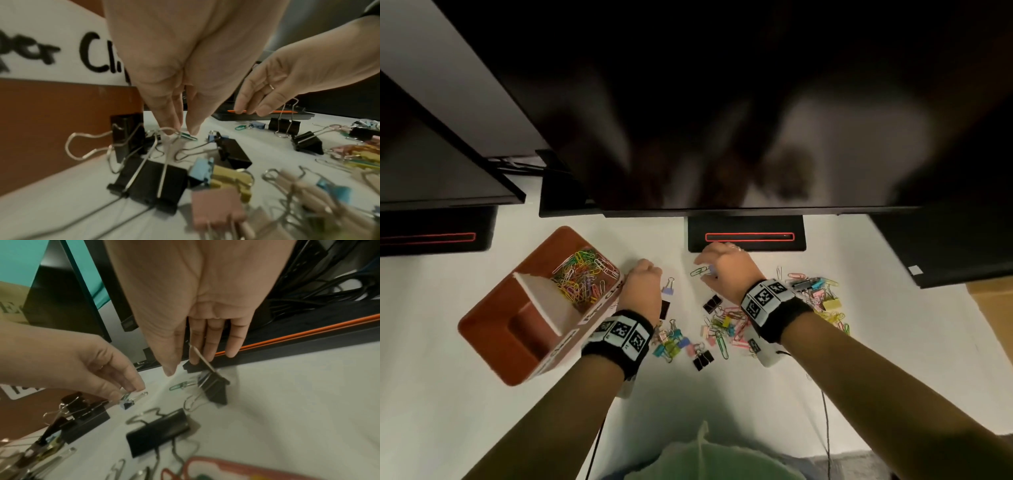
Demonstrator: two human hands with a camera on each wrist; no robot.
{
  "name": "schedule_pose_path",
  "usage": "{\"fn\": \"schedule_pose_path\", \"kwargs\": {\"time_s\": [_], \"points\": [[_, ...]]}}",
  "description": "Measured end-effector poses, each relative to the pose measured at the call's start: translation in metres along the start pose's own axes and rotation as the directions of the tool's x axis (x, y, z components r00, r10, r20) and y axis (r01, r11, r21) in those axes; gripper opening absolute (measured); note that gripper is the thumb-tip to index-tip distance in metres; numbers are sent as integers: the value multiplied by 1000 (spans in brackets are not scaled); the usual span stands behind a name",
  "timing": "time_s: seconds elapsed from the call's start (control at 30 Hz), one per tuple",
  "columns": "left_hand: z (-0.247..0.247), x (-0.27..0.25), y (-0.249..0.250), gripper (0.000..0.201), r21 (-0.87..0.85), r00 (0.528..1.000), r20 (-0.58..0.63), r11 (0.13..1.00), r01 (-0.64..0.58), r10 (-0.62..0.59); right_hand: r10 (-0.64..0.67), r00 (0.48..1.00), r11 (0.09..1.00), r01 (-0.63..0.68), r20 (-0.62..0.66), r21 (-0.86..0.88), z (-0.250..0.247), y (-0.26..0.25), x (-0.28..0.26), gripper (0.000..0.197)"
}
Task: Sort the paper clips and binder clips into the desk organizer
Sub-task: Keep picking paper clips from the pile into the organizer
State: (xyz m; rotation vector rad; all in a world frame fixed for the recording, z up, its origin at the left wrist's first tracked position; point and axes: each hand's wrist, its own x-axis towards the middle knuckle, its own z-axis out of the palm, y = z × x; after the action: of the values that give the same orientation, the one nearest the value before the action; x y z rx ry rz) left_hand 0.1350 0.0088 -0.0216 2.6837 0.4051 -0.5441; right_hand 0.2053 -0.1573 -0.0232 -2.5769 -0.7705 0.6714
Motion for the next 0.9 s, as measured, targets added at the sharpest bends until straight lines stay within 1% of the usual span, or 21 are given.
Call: {"fn": "schedule_pose_path", "kwargs": {"time_s": [0.1, 0.2, 0.27, 0.33, 0.47, 0.6, 0.73, 0.8, 0.83, 0.9], "points": [[4, 3, -4, 34, -16, 1000, 6, 1000, 2, -2, 15, 997, 998, -10, 77, -61, 6, -8, 14, 29], [7, 4, -6, 23, -27, 1000, 7, 1000, 6, -6, 61, 987, 997, -53, 150, -57, 11, -8, 22, 28], [9, 6, -8, 23, -52, 1000, -5, 998, 23, -23, 83, 981, 996, -76, 175, -47, 10, -8, 24, 28], [11, 7, -8, 26, -77, 999, -9, 996, 41, -42, 99, 980, 995, -96, 174, -30, 9, -7, 25, 26], [13, 6, -12, 20, -67, 1000, -4, 997, 31, -31, 109, 975, 994, -105, 194, -30, 11, -8, 25, 23], [9, 0, -18, 28, -64, 999, 34, 998, 14, -12, 92, 983, 996, -91, 160, -12, 12, -6, 22, 18], [10, 2, -19, 21, 4, 997, 78, 1000, 0, 0, 46, 984, 998, -38, 171, -51, 11, -9, 20, 21], [10, 6, -17, 19, 16, 994, 106, 1000, -1, 0, 9, 988, 999, -3, 154, -36, 9, -8, 17, 21], [9, 7, -16, 19, 16, 992, 123, 1000, -1, -1, -20, 992, 1000, 22, 125, -15, 7, -8, 15, 22], [9, 8, -13, 20, 31, 989, 146, 999, -10, 5, -76, 997, 996, 75, 11, 43, 0, -5, 9, 20]]}}
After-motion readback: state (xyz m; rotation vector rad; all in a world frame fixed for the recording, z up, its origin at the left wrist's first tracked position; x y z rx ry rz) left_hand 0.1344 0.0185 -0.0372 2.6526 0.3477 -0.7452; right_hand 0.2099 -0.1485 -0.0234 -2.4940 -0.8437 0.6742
